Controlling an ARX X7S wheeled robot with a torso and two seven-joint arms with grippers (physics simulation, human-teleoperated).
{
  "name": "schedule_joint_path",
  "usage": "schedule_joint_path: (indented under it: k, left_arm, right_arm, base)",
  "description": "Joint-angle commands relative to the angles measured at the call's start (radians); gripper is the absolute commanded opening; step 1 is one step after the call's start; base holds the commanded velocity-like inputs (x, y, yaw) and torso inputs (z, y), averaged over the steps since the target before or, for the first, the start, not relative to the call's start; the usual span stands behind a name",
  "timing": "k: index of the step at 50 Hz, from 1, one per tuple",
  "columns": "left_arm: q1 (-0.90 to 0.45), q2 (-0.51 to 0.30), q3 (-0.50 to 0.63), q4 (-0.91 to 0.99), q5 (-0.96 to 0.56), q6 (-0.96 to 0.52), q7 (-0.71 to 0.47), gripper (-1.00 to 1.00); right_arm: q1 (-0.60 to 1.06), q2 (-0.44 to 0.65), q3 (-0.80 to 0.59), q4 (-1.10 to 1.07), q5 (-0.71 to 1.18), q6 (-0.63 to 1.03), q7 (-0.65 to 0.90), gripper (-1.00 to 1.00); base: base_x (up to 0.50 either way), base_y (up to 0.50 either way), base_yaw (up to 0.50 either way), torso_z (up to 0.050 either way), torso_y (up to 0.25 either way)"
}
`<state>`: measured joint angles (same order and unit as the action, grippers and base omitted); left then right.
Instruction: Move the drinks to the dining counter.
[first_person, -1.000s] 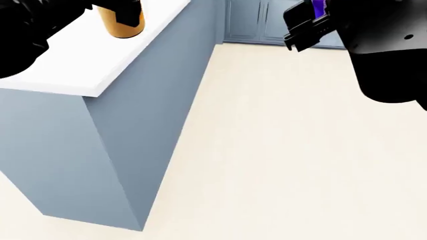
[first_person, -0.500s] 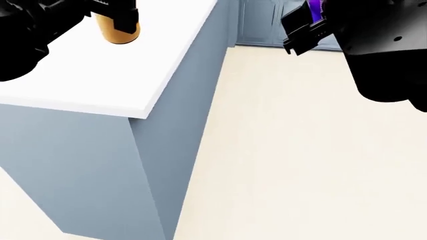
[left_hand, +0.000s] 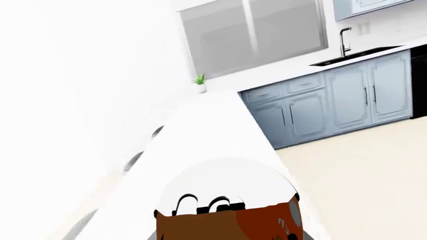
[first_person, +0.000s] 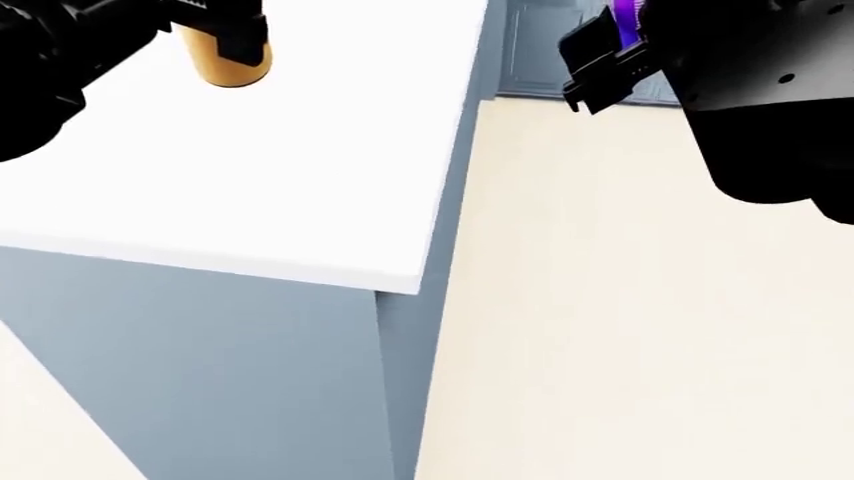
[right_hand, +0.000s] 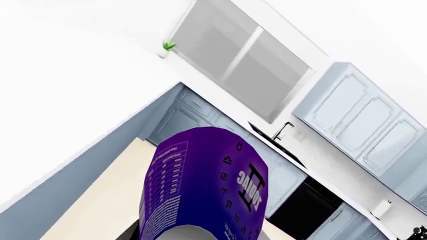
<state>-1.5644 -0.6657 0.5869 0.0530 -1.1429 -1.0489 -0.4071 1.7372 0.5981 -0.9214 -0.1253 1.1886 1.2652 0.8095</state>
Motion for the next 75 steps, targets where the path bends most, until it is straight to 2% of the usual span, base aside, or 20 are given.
schedule_joint_path:
  k: [1,41,52,64,75]
  left_arm:
    - [-0.012,-0.002,-0.006,-0.001,-0.001,0.0,-0.012,-1.0]
    - [0.0,-0.014,-0.007,0.002,-0.008,0.007,-0.015,-1.0]
    - [0.019,-0.023,-0.009,0.009,-0.01,0.016,-0.018,-1.0]
    - [0.041,-0.025,-0.008,0.017,-0.011,0.027,-0.022,-1.0]
    - [0.065,0.003,0.046,-0.001,0.029,0.037,0.009,-1.0]
  right_arm:
    - [0.004,0.005,-0.001,-0.003,-0.02,0.006,-0.004,-1.0]
    - [0.0,0.018,0.004,-0.01,-0.003,-0.005,0.001,-1.0]
    - [-0.019,0.019,0.022,-0.01,0.006,-0.03,0.013,-1.0]
    - [-0.033,0.025,0.013,-0.024,0.0,-0.047,0.001,-1.0]
    - [-0.05,-0.002,-0.021,0.01,-0.044,-0.096,-0.06,-1.0]
  base:
    - [-0.54,0.23,0.0,0.0,0.0]
    - [-0.54,0.23,0.0,0.0,0.002]
    - [-0.11,0.49,0.0,0.0,0.002]
    - [0.0,0.01,0.0,0.001,0.002]
    - [0.0,0.0,0.0,0.0,0.001]
